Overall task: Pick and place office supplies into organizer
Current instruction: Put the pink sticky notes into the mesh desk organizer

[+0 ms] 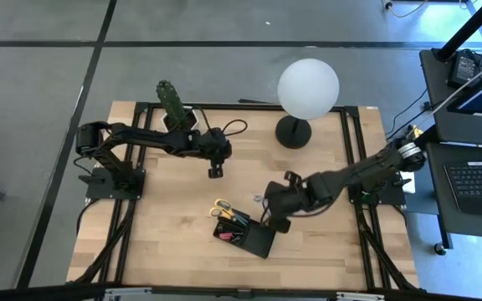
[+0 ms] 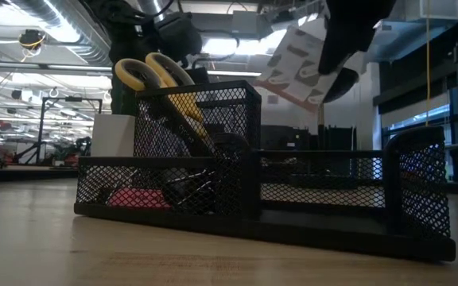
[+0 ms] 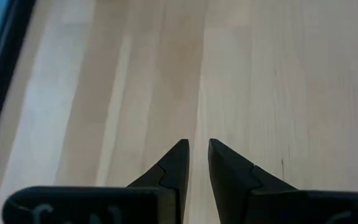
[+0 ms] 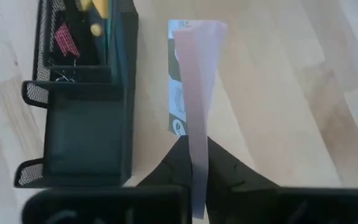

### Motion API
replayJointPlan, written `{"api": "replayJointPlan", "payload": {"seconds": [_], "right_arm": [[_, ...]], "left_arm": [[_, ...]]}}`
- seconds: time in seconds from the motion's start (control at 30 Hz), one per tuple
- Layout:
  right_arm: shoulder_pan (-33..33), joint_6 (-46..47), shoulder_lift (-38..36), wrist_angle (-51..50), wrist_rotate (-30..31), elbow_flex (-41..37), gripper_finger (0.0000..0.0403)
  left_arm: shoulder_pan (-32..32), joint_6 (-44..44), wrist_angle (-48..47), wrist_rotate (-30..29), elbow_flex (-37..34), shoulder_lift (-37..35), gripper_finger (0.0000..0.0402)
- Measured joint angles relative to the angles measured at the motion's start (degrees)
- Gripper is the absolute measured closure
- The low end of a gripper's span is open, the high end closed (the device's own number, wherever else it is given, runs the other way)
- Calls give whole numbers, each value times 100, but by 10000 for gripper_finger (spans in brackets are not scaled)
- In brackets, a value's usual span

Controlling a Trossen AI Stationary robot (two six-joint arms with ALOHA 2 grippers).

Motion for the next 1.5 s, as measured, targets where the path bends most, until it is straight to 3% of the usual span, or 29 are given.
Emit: {"api": "replayJointPlan", "payload": {"seconds": [0.2, 0.47, 0.6, 0.87, 1.23, 1.5], "right_arm": [[410, 713, 809, -851, 243, 905, 385], [848, 1431, 2008, -2231, 102, 2787, 385], [1060, 1965, 2250, -2310, -12, 3368, 385], [1101, 2328, 2900, -2307, -528, 3463, 385], [907, 2499, 3405, -2364, -533, 3461, 384], [695, 2499, 3716, -2992, -530, 3461, 384]], "left_arm": [[0, 58, -352, -2, 0, 0, 345], [7, 241, -779, -2, 2, 0, 345], [7, 271, -925, 4, 2, -1, 345], [7, 321, -1047, 12, 2, -1, 345], [7, 321, -1103, 15, 2, -2, 345], [7, 340, -1103, 15, 2, -2, 345]]}}
